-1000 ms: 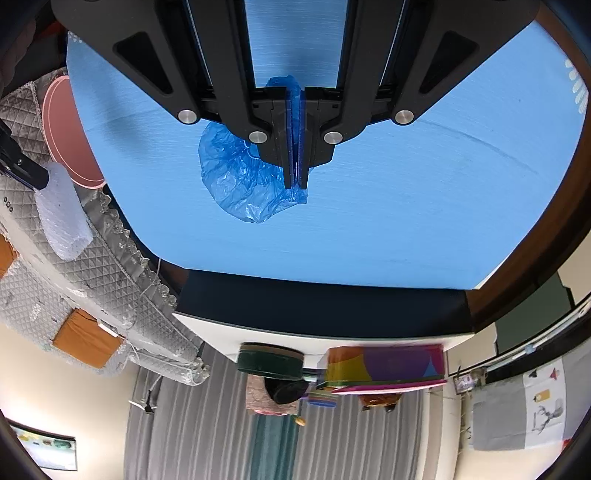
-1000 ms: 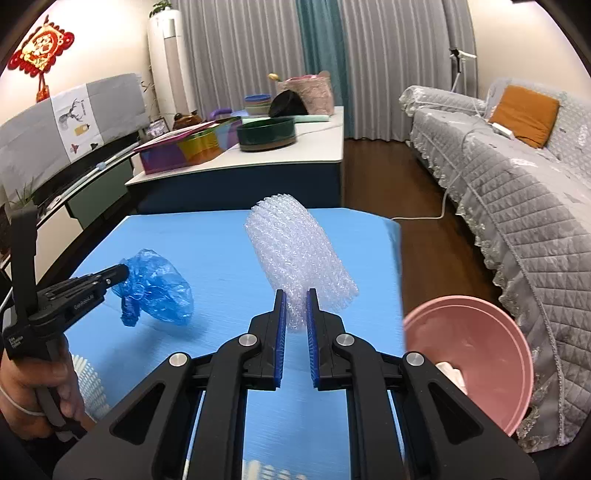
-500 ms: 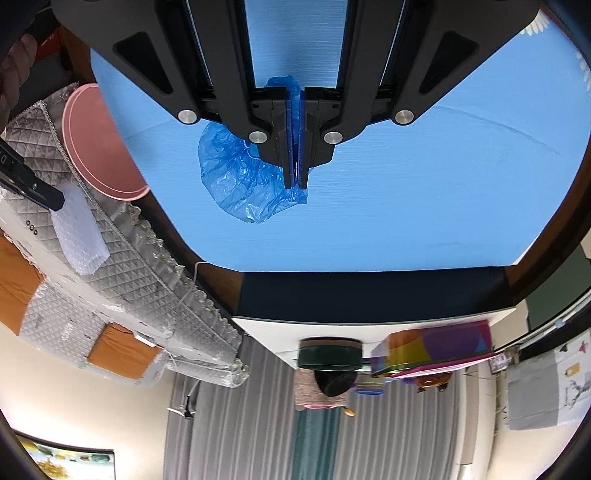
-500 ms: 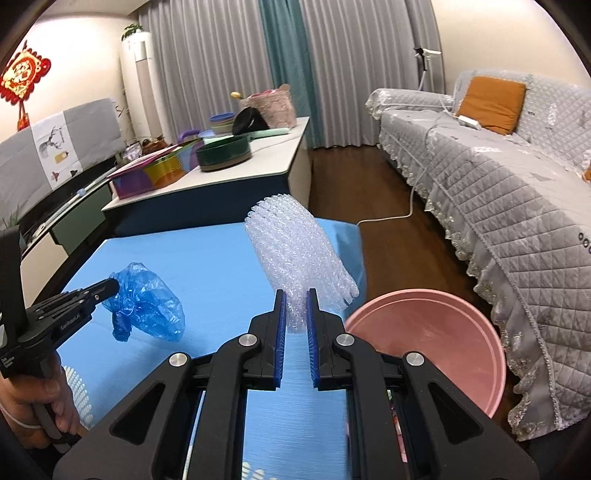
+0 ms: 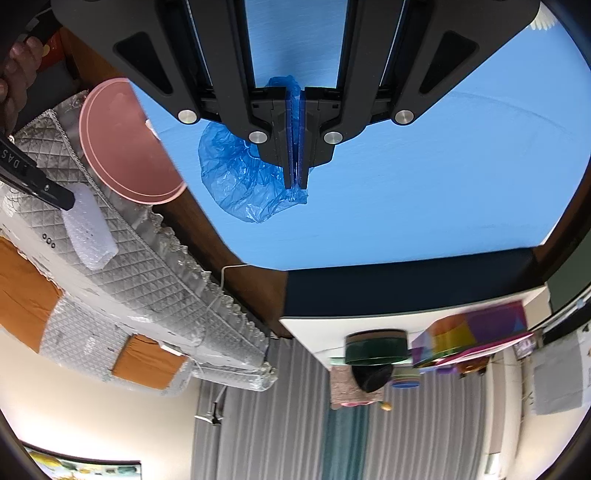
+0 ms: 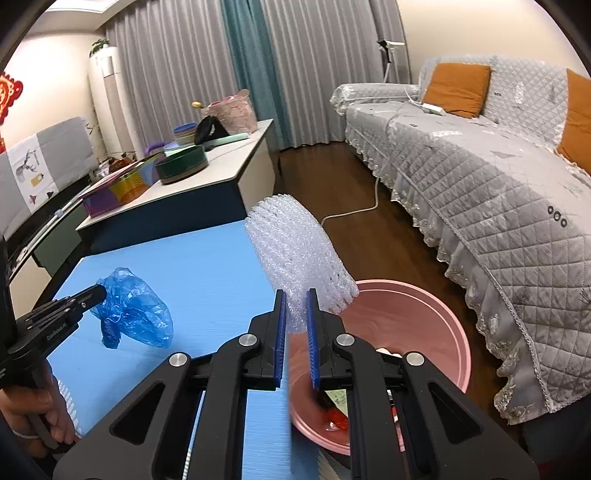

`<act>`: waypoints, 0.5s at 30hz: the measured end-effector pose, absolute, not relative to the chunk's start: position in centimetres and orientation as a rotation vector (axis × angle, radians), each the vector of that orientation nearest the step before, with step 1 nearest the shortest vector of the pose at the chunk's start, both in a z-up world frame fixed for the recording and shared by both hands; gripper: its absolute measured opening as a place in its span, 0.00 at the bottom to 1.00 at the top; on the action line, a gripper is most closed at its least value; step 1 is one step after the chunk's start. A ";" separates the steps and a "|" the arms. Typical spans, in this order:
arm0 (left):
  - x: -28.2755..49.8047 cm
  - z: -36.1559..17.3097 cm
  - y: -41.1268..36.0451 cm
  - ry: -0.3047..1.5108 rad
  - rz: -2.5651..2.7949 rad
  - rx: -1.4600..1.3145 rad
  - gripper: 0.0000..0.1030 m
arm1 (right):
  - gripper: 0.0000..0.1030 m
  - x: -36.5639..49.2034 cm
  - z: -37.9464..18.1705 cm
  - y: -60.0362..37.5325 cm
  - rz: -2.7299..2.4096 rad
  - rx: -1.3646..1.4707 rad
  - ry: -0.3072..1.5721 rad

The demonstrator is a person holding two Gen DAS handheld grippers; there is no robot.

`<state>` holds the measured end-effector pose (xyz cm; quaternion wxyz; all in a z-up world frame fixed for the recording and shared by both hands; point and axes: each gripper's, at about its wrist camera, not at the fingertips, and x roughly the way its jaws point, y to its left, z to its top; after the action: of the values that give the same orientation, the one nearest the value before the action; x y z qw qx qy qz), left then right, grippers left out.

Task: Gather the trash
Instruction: 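Carry the blue bag and foam mesh over the pink bin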

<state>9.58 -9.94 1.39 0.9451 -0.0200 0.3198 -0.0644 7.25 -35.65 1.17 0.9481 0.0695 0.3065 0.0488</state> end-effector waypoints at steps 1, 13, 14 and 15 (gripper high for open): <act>9.6 1.4 -10.3 0.652 -0.139 -0.039 0.02 | 0.11 7.2 1.2 -35.9 0.094 0.140 0.623; 10.7 2.1 -16.4 0.653 -0.238 -0.012 0.02 | 0.11 6.9 0.9 -39.2 0.022 0.180 0.628; 10.9 2.1 -17.0 0.655 -0.247 -0.010 0.02 | 0.11 6.9 0.9 -39.5 0.016 0.184 0.628; 10.9 2.1 -17.3 0.656 -0.252 -0.009 0.02 | 0.11 6.9 0.8 -39.8 0.008 0.190 0.629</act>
<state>10.95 -17.29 2.05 0.9388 -0.0042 0.3215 -0.1235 6.94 -39.82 0.84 0.9466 0.0934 0.3087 0.0039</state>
